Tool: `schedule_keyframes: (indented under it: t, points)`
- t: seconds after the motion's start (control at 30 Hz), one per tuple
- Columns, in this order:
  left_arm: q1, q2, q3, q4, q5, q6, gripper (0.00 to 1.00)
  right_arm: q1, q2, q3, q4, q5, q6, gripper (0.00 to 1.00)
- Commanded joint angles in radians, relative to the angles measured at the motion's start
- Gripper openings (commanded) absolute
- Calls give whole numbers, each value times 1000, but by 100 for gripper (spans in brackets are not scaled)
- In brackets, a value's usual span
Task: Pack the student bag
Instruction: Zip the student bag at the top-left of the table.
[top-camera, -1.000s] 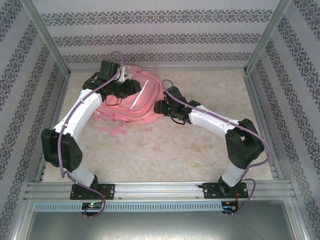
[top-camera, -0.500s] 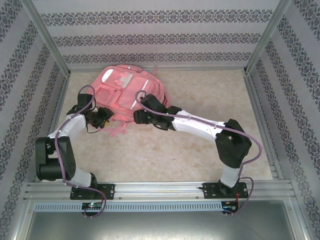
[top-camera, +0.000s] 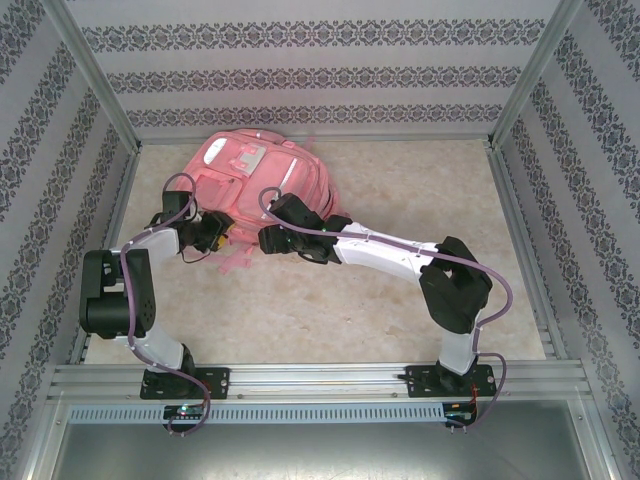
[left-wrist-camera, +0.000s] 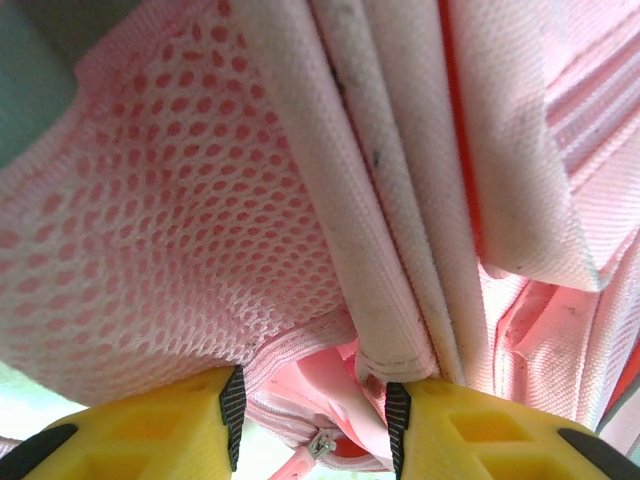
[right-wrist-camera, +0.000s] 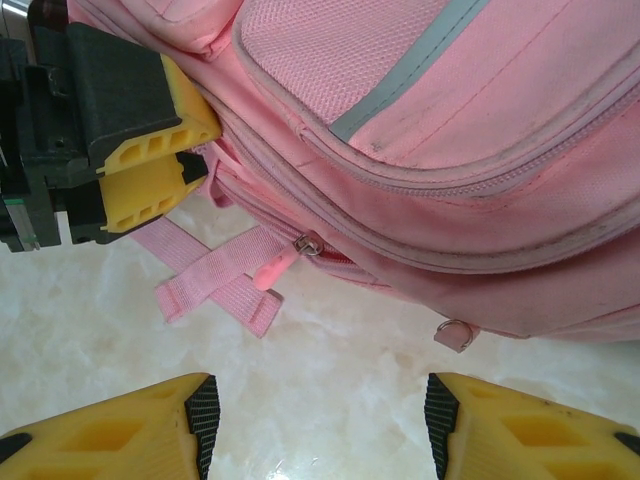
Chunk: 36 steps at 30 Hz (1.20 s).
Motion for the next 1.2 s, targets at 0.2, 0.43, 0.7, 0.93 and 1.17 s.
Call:
schedule_keyframes:
  t: [0.2, 0.43, 0.7, 0.93, 1.17]
  points:
    - [8, -75, 15, 47, -16, -14, 44, 7, -5, 21, -16, -3, -10, 59]
    - [7, -61, 48, 58, 3, -25, 46, 21, 16, 41, -16, -11, -18, 60]
    - [5, 19, 37, 140, 26, -65, 21, 60, 102, 104, -47, -15, -17, 57]
    - [4, -9, 39, 107, 17, -63, 11, 106, 262, 240, -126, 50, 27, 49]
    - [4, -16, 35, 94, 22, -65, 10, 111, 382, 366, -196, 138, 121, 47]
